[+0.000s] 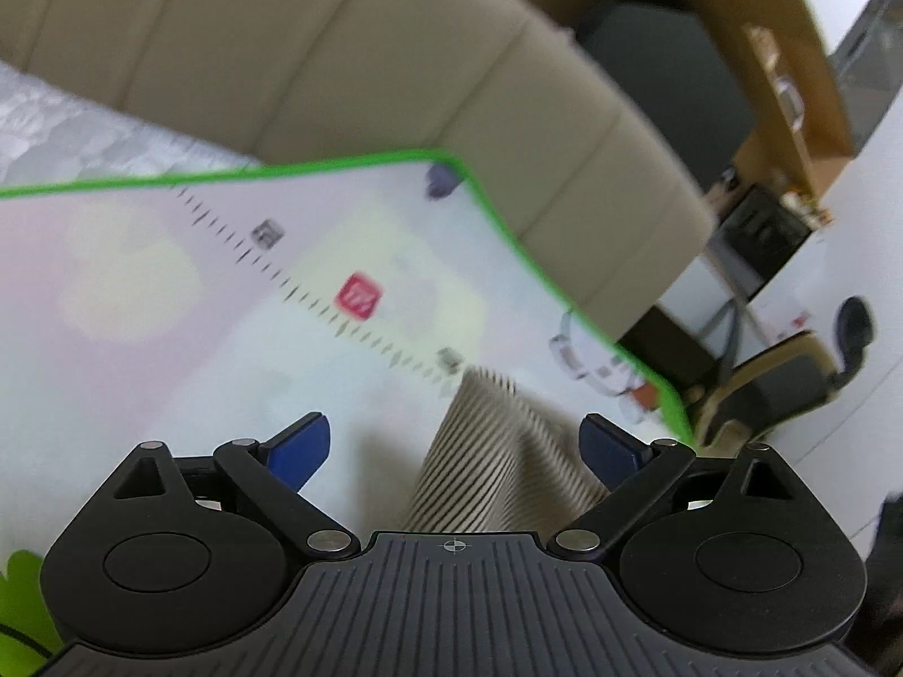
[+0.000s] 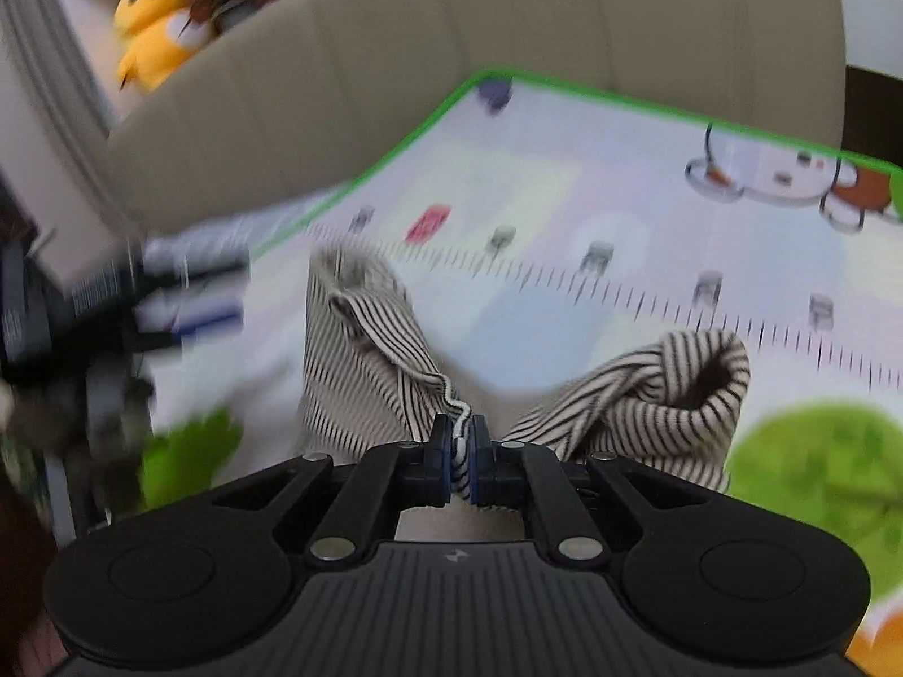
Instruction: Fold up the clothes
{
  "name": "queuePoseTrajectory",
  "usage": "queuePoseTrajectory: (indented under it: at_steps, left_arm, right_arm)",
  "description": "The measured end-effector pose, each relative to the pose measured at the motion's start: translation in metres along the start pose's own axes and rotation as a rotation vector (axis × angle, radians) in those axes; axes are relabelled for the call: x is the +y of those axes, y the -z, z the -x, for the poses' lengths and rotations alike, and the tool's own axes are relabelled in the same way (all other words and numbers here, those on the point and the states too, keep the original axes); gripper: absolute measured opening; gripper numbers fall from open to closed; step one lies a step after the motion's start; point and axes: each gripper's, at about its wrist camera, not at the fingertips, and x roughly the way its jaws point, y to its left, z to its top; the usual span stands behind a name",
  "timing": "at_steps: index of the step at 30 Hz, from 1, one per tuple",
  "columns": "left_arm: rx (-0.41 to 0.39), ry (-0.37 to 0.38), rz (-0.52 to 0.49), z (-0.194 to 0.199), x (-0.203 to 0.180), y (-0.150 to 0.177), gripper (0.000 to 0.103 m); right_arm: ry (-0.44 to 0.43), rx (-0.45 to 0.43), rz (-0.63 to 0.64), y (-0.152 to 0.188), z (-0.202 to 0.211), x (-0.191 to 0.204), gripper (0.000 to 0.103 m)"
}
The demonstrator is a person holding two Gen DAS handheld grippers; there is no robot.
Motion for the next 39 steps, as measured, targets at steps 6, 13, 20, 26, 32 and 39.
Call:
queuePoseTrajectory:
  at_steps: [6, 13, 20, 26, 32, 39]
  left_arm:
    - [-0.038, 0.002, -0.064, 0.025, -0.025, 0.01, 0.099]
    - [0.024, -0.055, -0.217, 0.016, -0.049, 0.036, 0.078]
    - [0.342, -0.25, -0.465, -0.001, -0.06, 0.079, 0.047]
    - [0.412, -0.329, -0.513, 0.011, -0.059, 0.092, 0.057]
    - [0.322, -0.31, -0.461, 0.051, -0.087, 0.069, 0.086]
    - [0.398, -0.252, -0.257, 0.032, -0.079, 0.083, 0.093]
  right_arm:
    - [0.021, 0.066, 0.037, 0.047, -0.002, 0.01, 0.005]
    - [0.076, 0.077, 0.069, 0.065, 0.014, 0.006, 0.005]
    - [0.013, -0.099, 0.099, 0.05, 0.064, -0.006, 0.03]
    - [0.11, -0.053, 0.08, 0.067, 0.043, -0.042, 0.034]
    - [0.169, -0.018, 0.036, 0.084, 0.033, -0.077, 0.054]
    - [0.142, -0.035, 0.026, 0.085, 0.054, -0.079, 0.061]
